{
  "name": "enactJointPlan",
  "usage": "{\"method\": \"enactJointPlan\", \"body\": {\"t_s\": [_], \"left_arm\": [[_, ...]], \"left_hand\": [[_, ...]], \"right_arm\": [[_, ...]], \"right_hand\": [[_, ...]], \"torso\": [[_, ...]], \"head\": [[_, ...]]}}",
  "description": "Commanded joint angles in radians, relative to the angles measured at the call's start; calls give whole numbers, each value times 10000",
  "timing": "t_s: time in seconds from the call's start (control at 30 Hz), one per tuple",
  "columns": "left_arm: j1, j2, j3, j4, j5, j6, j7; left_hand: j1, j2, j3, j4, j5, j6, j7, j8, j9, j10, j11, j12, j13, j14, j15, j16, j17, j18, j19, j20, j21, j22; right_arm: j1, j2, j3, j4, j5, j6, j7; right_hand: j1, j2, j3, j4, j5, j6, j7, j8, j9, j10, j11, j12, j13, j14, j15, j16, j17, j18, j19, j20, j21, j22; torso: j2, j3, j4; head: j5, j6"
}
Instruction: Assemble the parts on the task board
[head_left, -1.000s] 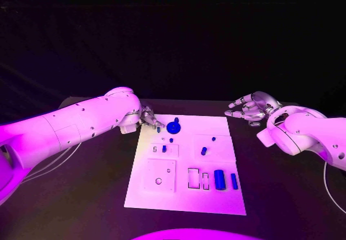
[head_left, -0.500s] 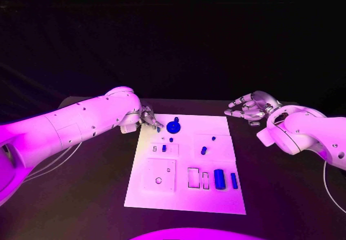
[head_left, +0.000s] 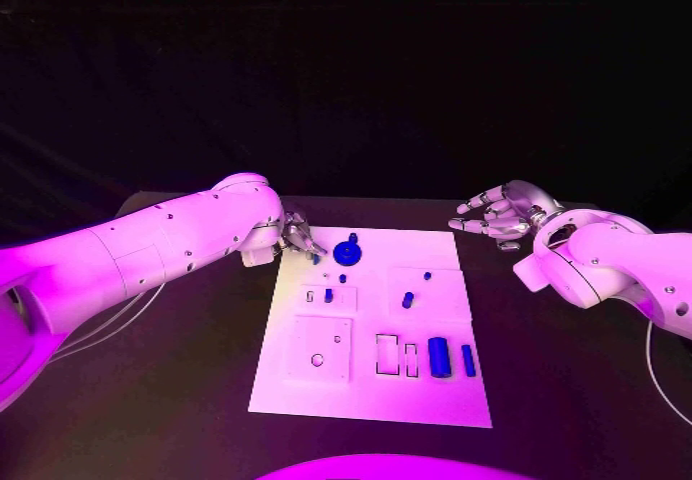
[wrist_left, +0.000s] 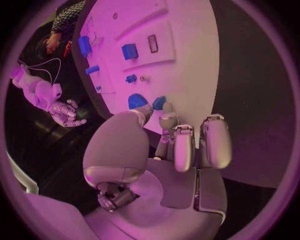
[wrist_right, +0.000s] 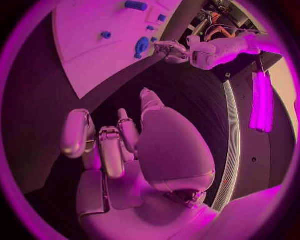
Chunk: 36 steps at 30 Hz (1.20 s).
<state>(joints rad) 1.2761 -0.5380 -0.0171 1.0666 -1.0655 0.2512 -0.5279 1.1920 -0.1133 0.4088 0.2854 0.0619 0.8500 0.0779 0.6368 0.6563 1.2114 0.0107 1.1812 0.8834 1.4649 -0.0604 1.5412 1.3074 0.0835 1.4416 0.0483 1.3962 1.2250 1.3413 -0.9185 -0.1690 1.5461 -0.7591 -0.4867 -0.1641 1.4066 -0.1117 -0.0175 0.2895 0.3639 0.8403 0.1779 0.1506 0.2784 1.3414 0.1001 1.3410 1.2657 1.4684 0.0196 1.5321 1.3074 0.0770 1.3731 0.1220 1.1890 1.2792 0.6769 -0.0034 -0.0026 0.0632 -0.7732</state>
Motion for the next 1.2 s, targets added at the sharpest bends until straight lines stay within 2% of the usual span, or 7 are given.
{"method": "enactJointPlan", "body": {"t_s": [0.03,0.23,0.33,0.37,0.47,0.93,1.2], "left_arm": [[-1,30,-14,-8,120,163,146],[-3,11,-22,3,188,158,168],[-3,1,-24,15,222,158,175],[-4,-3,-24,19,238,155,176],[-5,-16,-25,29,272,127,179],[-14,-361,-22,366,679,-135,175],[-11,-1011,-10,1258,1077,-325,103]], "left_hand": [[170,68,158,-7,32,107,-37,-29,-18,22,-97,52,22,911,2,35,2121,-137,0,9,7,20],[914,182,1153,-267,-8,143,-129,47,-4,88,-184,70,49,912,-81,35,2121,-137,0,-70,14,40],[1198,91,2058,-580,6,74,-126,118,46,114,-190,46,31,912,-88,36,2122,-140,-1,-84,14,49],[1159,-47,2823,-799,1,42,-68,231,128,147,-151,22,7,914,-61,39,2128,-141,-2,-74,14,56],[983,-229,3535,-1096,8,-15,-72,365,235,177,-132,2,-25,911,-49,32,2114,-143,-1,-48,18,67],[545,-452,4599,-1687,69,-56,-59,642,460,261,-152,50,31,900,-46,12,2072,-144,4,-42,23,84],[429,-543,4834,-1850,98,-27,-73,718,516,349,-168,122,132,896,-58,3,2052,-149,19,-51,40,117]], "right_arm": [[-5,10,1,-4,-93,106,110],[-6,15,1,-11,-93,107,113],[-6,20,1,-17,-93,107,114],[-7,21,1,-18,-93,108,115],[-8,24,1,-22,-93,110,116],[-22,28,1,-40,-93,116,127],[-26,-14,1,-31,-93,107,122]], "right_hand": [[-61,-6,-50,12,54,73,-1,46,-9,10,-88,42,-4,731,-42,-51,1391,149,-38,-38,-56,-2],[-61,-6,-50,12,54,73,-1,46,-9,10,-88,42,-4,731,-42,-51,1391,149,-38,-38,-56,-2],[-61,-6,-50,12,54,73,-1,46,-9,10,-88,42,-4,731,-42,-51,1391,149,-38,-38,-56,-2],[-61,-6,-50,12,54,73,-1,46,-9,10,-88,42,-4,731,-42,-51,1391,149,-38,-38,-56,-2],[-61,-6,-50,12,54,73,-1,46,-9,10,-88,42,-4,731,-42,-51,1391,149,-38,-38,-56,-2],[-65,7,-45,7,62,80,-3,50,-16,17,-90,50,0,731,-44,-54,1388,151,-38,-39,-67,-5],[-65,7,-45,7,62,80,-3,50,-16,17,-90,50,0,731,-44,-54,1388,151,-38,-39,-67,-5]], "torso": [[0,-1,-5],[0,-1,-1],[-2,-1,4],[-3,-1,3],[-6,1,1],[-10,4,-1],[-31,9,30]], "head": [[4,-12],[5,-20],[10,-18],[12,-17],[17,-23],[39,-10],[39,-35]]}}
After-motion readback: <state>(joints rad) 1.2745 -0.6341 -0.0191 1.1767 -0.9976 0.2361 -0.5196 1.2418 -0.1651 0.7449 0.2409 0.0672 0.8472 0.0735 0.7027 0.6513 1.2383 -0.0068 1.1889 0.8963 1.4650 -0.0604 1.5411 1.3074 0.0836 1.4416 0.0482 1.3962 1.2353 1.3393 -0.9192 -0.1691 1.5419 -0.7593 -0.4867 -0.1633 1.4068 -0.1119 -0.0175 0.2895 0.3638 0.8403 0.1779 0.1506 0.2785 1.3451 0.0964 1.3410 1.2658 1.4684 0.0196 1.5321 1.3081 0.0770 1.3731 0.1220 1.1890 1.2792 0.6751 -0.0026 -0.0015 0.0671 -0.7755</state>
